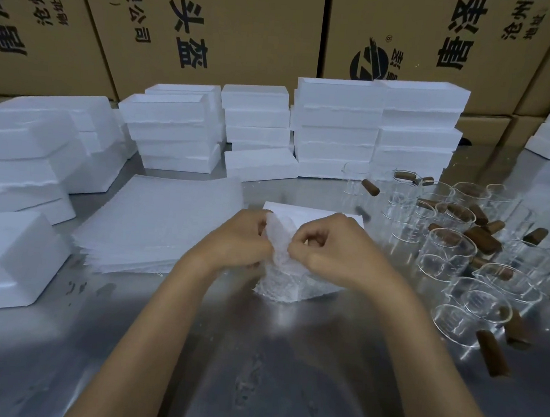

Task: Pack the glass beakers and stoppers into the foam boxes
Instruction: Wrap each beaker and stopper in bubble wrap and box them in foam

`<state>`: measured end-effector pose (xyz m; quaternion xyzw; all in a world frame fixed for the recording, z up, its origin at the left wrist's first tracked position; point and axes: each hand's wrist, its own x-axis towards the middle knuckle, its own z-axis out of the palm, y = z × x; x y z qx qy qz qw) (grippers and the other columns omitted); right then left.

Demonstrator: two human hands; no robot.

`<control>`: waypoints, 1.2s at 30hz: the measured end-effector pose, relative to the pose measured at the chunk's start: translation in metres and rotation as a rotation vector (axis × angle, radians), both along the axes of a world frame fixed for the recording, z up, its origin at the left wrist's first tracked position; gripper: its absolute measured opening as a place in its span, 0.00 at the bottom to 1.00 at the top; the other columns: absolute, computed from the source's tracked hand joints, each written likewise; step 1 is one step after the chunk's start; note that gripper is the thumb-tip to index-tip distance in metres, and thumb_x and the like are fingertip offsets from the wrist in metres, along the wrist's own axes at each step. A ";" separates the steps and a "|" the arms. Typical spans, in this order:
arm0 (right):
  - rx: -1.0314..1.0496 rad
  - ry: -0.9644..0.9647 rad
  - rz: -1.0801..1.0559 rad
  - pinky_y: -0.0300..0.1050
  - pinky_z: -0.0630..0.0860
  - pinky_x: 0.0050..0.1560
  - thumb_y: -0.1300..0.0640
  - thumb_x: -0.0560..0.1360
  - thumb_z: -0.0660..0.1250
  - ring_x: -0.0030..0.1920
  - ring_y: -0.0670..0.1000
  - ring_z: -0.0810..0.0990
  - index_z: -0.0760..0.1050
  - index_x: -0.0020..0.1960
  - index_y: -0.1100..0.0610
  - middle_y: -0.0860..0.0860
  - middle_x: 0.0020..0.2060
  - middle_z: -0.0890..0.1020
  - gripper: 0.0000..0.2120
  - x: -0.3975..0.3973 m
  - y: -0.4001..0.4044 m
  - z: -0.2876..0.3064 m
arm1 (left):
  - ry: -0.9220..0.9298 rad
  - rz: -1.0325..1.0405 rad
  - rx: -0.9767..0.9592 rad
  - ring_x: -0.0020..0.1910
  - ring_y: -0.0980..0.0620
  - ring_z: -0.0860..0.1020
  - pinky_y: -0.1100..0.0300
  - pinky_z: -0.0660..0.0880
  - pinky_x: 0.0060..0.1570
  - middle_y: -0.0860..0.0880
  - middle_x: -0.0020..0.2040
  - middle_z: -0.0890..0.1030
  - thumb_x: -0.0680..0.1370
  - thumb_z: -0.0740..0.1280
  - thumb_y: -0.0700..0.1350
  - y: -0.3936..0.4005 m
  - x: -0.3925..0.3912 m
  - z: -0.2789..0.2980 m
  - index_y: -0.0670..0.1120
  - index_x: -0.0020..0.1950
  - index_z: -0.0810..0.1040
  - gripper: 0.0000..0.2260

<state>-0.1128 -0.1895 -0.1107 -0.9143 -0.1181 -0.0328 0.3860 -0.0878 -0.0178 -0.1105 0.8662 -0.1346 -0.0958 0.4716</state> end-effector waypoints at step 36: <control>-0.085 0.094 0.002 0.41 0.66 0.32 0.47 0.68 0.64 0.24 0.44 0.67 0.85 0.35 0.48 0.46 0.19 0.69 0.12 0.002 -0.013 0.001 | -0.370 0.047 0.288 0.39 0.61 0.72 0.67 0.67 0.40 0.57 0.45 0.77 0.73 0.75 0.48 -0.014 0.001 -0.011 0.55 0.48 0.80 0.07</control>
